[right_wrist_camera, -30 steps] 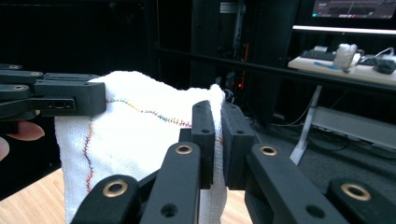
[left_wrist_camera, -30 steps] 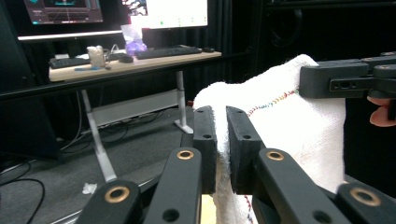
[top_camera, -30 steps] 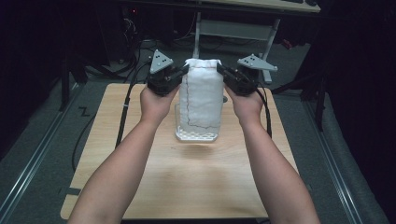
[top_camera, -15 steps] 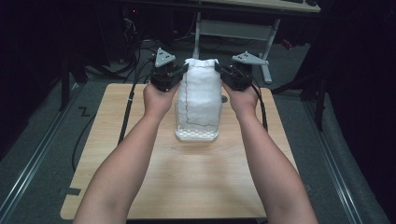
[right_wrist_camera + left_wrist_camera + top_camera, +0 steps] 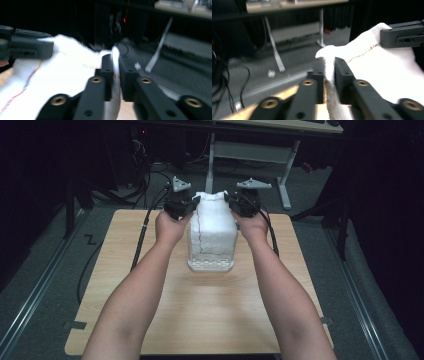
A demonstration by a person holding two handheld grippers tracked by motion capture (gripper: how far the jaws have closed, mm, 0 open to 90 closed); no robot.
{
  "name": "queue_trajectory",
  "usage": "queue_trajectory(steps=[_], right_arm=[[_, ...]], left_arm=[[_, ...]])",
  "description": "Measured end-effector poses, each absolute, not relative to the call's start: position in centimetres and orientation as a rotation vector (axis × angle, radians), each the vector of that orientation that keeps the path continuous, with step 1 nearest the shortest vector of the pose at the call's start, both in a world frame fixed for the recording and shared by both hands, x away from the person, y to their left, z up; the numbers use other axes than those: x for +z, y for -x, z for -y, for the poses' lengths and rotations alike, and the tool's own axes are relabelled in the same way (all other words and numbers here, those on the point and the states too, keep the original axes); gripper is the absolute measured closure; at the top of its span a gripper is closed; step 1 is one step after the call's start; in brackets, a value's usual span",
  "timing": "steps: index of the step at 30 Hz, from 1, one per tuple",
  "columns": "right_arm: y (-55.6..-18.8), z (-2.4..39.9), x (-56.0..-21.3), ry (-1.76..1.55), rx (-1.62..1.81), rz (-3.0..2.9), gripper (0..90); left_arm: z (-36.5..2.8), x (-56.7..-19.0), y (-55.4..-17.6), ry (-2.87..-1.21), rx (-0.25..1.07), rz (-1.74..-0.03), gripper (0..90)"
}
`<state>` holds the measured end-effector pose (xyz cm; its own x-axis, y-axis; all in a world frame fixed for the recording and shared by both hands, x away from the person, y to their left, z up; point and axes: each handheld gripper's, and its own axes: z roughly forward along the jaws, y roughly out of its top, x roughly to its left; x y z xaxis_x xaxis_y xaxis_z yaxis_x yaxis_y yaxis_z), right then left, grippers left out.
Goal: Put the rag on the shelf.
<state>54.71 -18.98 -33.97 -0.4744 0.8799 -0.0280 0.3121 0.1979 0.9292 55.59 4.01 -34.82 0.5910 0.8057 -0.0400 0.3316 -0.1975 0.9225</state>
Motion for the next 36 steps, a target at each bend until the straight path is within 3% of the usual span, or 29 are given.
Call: queue_trajectory(steps=[1, 11, 20, 36], right_arm=[[-54.9, 19.0, -34.3, -1.133, 1.263, -1.915, 72.6], [-54.3, 19.5, -35.2, -1.136, 1.255, -1.934, 60.7], [-53.8, 19.3, -35.4, -1.106, 1.197, -1.934, 62.2], [-50.7, 20.4, -35.9, -1.092, 1.223, -1.943, 54.9]], left_arm=[[-4.1, -35.0, -55.6, -1.778, 0.557, -0.94, 62.5], [-5.1, -35.2, -54.8, -1.733, 0.526, -0.957, 53.7], [-5.5, -35.7, -54.2, -1.717, 0.505, -0.949, 49.6], [-7.2, -35.6, -50.8, -1.704, 0.523, -0.894, 47.4]])
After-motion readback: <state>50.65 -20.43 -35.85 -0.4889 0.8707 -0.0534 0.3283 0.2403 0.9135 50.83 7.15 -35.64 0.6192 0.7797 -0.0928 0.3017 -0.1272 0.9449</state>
